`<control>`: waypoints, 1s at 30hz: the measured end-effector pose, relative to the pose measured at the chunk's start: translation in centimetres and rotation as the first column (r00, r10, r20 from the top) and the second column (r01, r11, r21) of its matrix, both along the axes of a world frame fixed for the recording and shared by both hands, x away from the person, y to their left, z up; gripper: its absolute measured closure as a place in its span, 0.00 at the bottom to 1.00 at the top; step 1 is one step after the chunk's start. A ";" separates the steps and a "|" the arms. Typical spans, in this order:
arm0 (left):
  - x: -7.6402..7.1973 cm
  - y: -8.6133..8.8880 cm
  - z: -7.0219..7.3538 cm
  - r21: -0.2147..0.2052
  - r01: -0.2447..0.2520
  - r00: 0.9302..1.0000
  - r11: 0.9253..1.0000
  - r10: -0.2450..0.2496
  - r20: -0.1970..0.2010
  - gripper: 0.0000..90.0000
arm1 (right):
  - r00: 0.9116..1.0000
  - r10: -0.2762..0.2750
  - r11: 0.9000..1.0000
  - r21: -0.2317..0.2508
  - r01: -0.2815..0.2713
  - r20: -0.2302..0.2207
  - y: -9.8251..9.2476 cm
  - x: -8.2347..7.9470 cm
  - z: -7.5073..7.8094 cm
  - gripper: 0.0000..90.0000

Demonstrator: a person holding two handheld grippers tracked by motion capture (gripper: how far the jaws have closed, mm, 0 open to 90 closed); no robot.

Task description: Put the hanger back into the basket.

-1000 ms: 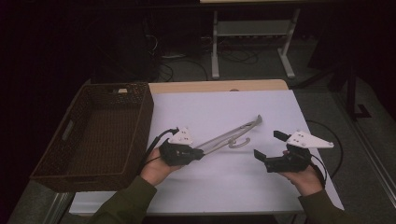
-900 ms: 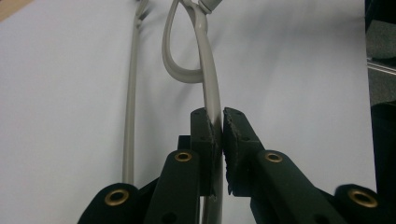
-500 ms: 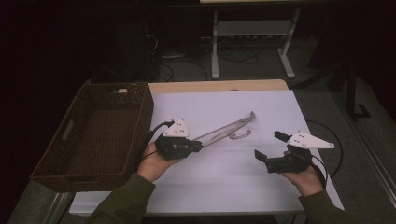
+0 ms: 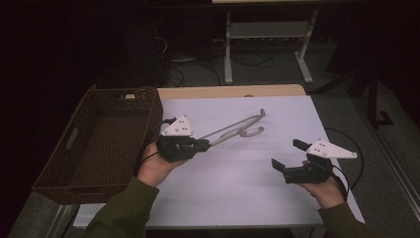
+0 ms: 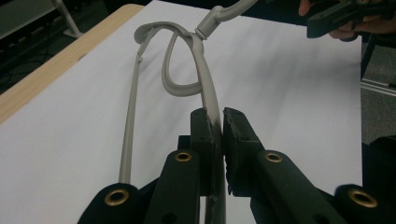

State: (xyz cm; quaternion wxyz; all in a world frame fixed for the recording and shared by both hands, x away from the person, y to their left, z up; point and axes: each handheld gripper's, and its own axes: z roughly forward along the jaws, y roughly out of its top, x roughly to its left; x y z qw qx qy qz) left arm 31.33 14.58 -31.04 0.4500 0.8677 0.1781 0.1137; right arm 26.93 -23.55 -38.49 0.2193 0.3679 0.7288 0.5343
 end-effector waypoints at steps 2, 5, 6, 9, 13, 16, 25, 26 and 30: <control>0.0 0.1 0.2 -0.004 -0.004 1.000 1.000 0.004 -0.003 0.93 | 1.000 0.001 1.000 -0.001 -0.001 0.002 0.0 0.0 0.0 0.00; 0.1 0.7 0.8 -0.015 -0.012 1.000 1.000 0.012 -0.006 0.93 | 1.000 0.000 1.000 -0.003 0.000 0.001 0.0 0.0 0.0 0.00; 0.1 1.1 1.2 -0.024 -0.015 1.000 1.000 0.014 -0.003 0.93 | 1.000 -0.001 1.000 -0.003 0.001 0.002 -0.1 0.0 0.0 0.00; 0.1 1.5 1.6 -0.032 -0.016 1.000 0.999 0.016 -0.001 0.93 | 1.000 -0.003 1.000 -0.002 0.003 0.003 -0.1 0.0 0.0 0.00; 0.1 2.4 2.4 -0.053 -0.033 0.999 0.998 0.033 0.000 0.93 | 1.000 -0.004 1.000 -0.005 0.004 0.003 -0.1 0.0 0.0 0.00; 0.1 3.6 3.3 -0.059 -0.050 0.999 0.997 0.051 0.012 0.93 | 1.000 -0.004 1.000 -0.005 0.004 0.002 -0.1 0.0 -0.1 0.00; -0.1 6.3 4.6 -0.079 -0.091 0.995 0.993 0.094 0.030 0.93 | 1.000 -0.005 1.000 -0.008 0.005 -0.002 -0.1 0.0 -0.1 0.00; -0.1 6.7 4.7 -0.078 -0.095 0.995 0.992 0.098 0.033 0.93 | 1.000 -0.006 1.000 -0.006 0.006 -0.003 -0.1 0.0 -0.1 0.00; -0.4 8.2 5.0 -0.081 -0.119 0.992 0.990 0.122 0.036 0.93 | 1.000 -0.007 1.000 -0.007 0.007 -0.003 -0.1 0.0 -0.1 0.00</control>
